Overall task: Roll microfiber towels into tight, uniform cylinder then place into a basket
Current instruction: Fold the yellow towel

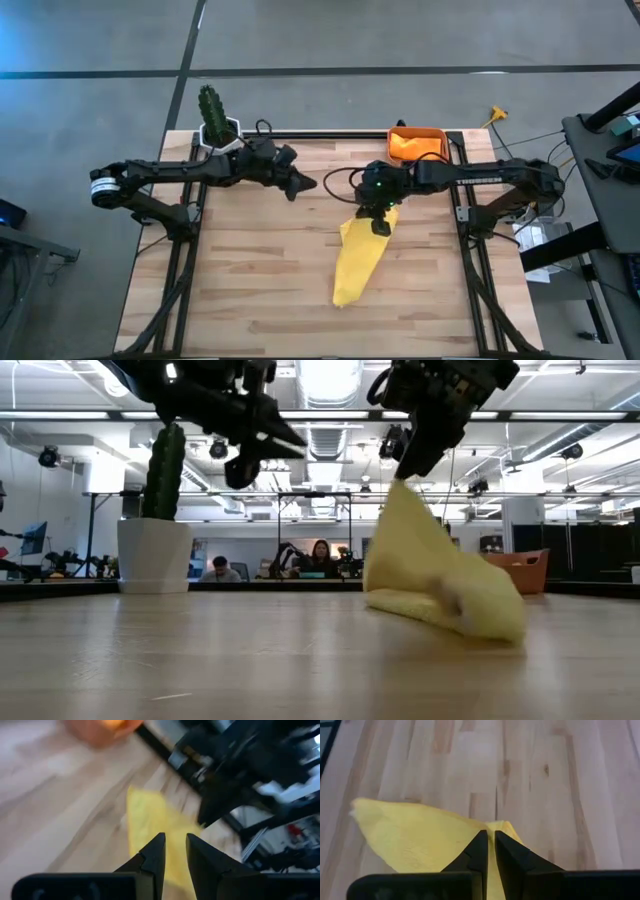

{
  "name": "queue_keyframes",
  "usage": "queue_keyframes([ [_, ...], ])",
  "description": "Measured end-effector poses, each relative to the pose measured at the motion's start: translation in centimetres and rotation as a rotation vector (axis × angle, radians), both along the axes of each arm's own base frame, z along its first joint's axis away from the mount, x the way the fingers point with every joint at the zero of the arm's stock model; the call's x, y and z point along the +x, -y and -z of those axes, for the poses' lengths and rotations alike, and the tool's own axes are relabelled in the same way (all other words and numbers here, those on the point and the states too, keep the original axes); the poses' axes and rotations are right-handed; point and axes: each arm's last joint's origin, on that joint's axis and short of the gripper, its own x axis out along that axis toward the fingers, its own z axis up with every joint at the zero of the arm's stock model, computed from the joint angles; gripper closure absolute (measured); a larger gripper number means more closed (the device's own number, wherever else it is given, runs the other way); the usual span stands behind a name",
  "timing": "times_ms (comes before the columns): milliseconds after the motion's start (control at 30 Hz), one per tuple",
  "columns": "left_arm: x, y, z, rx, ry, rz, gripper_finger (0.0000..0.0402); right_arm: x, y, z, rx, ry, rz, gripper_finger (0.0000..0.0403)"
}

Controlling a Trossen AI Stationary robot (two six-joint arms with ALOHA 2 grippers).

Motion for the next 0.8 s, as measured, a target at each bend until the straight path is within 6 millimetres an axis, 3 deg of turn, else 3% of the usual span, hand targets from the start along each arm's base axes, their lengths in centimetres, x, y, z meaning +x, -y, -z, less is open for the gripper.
queue_keyframes([
  [133,0.2,-0.1,-0.7,0.027,0.076,-0.001,0.0340,-0.9,-0.1,-0.5,0.007,-0.024,0.010,0.0375],
  [400,0.1,0.0,-0.2,0.043,0.065,0.008,0.0340,-1.4,0.3,-1.5,-0.056,0.021,0.026,0.0375],
  [600,0.1,0.1,-0.1,0.037,0.057,0.015,0.0340,0.5,1.4,1.5,-0.066,-0.025,-0.113,0.0368],
  [800,-0.1,0.3,0.4,-0.003,0.004,0.064,0.0340,2.5,3.0,6.0,0.091,-0.128,-0.104,0.0316],
])
